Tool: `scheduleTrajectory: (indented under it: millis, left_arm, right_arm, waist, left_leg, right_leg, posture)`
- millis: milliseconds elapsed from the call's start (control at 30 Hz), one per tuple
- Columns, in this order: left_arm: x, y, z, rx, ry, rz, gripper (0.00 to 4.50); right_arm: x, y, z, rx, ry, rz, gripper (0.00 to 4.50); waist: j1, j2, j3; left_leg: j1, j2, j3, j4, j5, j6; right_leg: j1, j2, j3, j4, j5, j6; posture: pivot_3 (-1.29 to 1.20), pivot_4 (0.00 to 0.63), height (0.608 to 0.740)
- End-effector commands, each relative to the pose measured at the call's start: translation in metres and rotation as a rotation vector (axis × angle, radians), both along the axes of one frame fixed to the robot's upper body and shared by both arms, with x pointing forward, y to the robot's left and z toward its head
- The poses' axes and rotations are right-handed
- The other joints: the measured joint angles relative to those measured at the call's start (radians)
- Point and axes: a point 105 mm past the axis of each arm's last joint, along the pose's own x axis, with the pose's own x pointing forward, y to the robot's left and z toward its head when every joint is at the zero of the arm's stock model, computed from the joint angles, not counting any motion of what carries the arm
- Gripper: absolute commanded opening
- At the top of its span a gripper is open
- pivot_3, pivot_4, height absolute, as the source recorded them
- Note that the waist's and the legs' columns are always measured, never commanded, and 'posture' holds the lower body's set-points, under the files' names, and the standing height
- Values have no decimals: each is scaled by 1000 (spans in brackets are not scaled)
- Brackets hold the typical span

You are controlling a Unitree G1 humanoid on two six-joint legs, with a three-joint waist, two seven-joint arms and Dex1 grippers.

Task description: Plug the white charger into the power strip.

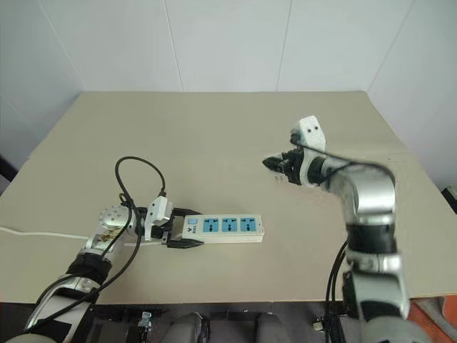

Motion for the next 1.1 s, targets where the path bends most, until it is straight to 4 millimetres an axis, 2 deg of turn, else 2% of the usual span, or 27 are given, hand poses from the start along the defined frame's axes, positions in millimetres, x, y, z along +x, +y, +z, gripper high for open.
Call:
scheduleTrajectory:
  millis: [33, 200, 600, 733, 933, 1100]
  left_arm:
    - [0, 3, -9, 46, 24, 0, 3343]
    - [0, -4, -9, 37, 8, 0, 3343]
    - [-11, -6, -19, 44, 7, -14, 3343]
    - [-12, -9, -20, 37, 9, -15, 3343]
    - [-13, -11, -20, 31, 10, -16, 3343]
    - [-15, -11, -20, 27, 10, -15, 3343]
  right_arm:
    - [-26, 14, 17, 153, -147, 117, 1101]
    - [-50, 45, -4, 175, -208, 339, 1101]
    - [-72, 79, -25, 227, -234, 665, 1101]
    - [-72, 92, -36, 207, -238, 733, 1101]
    - [-60, 108, -45, 171, -272, 758, 1101]
    - [-53, 114, -51, 157, -285, 762, 1101]
  waist:
    - [-1, 0, 0]
    - [-3, 0, 0]
    - [-1, 0, 0]
    - [-1, 0, 0]
    - [0, 0, 0]
    - [1, 0, 0]
  left_leg:
    - [0, 0, 0, 0, 0, 0]
    - [4, 0, 1, 1, 0, 0]
    - [5, 0, 1, 1, 0, 0]
    - [6, 0, 1, 1, 0, 0]
    - [7, 0, 1, 1, 0, 0]
    - [7, 0, 1, 0, 0, 0]
  right_leg:
    - [0, 0, 0, 0, 0, 0]
    - [3, 0, 1, 0, 0, 0]
    - [5, 1, 1, -1, 0, 0]
    - [6, 1, 1, -1, 0, 0]
    - [6, 0, 1, -1, 0, 0]
    - [6, 0, 1, -1, 0, 0]
  posture:
    - [0, 150, 740]
    - [0, 150, 740]
    - [0, 150, 740]
    - [0, 150, 740]
    - [0, 150, 740]
    - [0, 150, 740]
